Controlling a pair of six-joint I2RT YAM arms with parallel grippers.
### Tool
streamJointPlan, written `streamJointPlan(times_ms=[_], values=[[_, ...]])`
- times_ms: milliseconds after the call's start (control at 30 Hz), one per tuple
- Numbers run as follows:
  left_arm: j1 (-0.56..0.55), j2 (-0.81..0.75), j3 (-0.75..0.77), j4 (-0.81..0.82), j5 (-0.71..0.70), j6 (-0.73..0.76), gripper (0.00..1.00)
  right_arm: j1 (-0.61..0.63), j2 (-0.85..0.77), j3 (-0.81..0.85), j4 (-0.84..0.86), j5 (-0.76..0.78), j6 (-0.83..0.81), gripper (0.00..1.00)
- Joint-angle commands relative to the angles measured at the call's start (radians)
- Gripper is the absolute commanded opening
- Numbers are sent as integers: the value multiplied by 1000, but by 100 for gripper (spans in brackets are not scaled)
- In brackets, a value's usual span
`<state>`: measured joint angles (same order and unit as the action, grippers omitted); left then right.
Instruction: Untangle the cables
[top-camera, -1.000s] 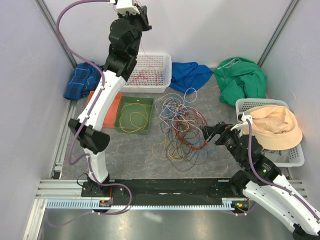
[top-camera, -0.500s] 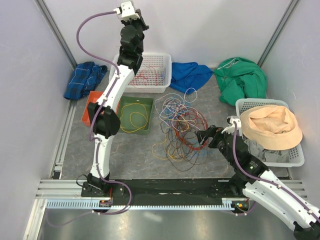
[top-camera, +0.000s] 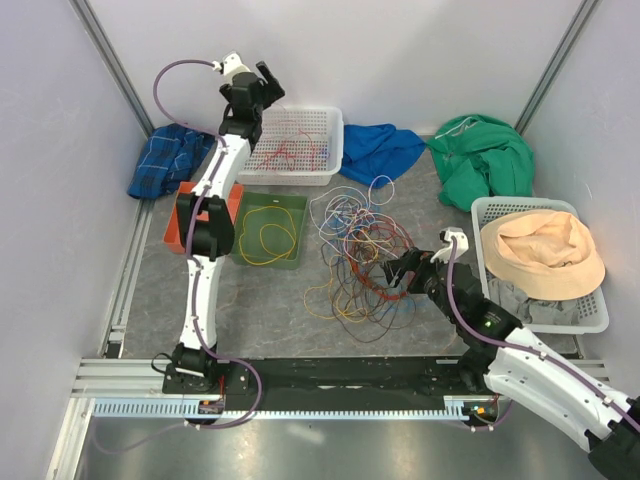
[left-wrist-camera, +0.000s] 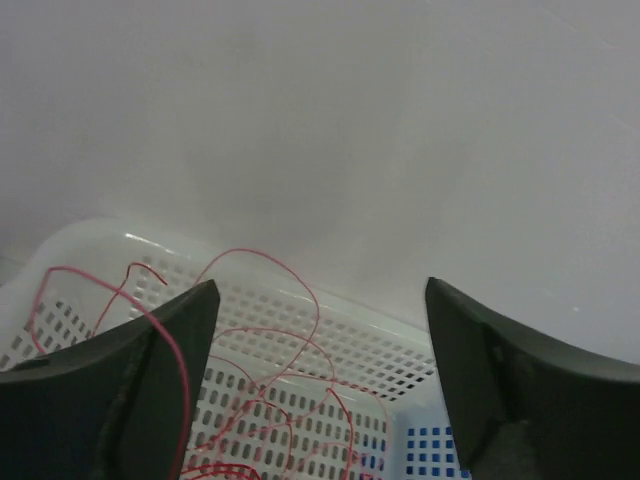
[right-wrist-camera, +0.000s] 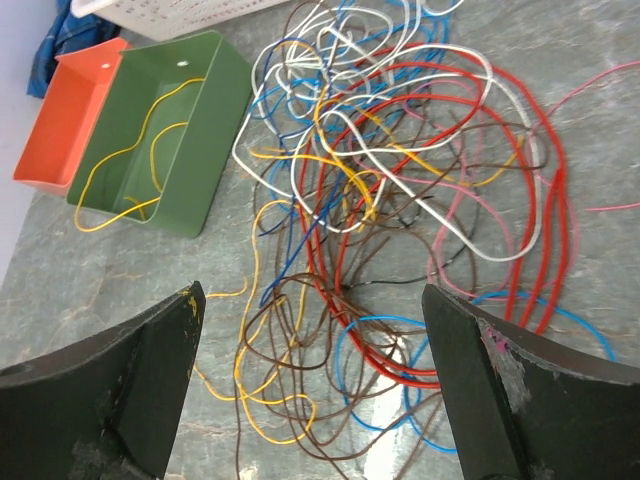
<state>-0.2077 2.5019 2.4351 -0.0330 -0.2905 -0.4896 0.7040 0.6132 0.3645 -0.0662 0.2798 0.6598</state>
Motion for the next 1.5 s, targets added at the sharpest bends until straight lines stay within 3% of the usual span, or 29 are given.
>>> streamJointPlan(times_ms=[0,233,433,633,800,967,1200,1333,1467], values=[[-7,-153,32,-157,128,-184,100,2,13,-16,100,-74,49,97],[-9,-284,-82,-353,201,-247,100,2,-79,-19,72,-120,92,95],[25,-223,67,-576,365,-259,100,0,-168,24,-55,-119,107,94],[53,-219,9,-584,537,-359,100,2,-289,5,-118,-116,152,93],[53,-169,65,-691,485,-470,100,2,-322,14,-164,-99,152,93],[56,-129,110,-740,430,-463,100,2,-288,24,-158,-94,143,93],[102,-54,108,-781,507,-521,100,2,-224,13,-100,-116,135,93],[100,-98,148,-782,541,-540,100,2,-210,7,-89,-120,135,94],[105,-164,133,-783,416,-500,100,2,-211,-4,-78,-120,141,94]])
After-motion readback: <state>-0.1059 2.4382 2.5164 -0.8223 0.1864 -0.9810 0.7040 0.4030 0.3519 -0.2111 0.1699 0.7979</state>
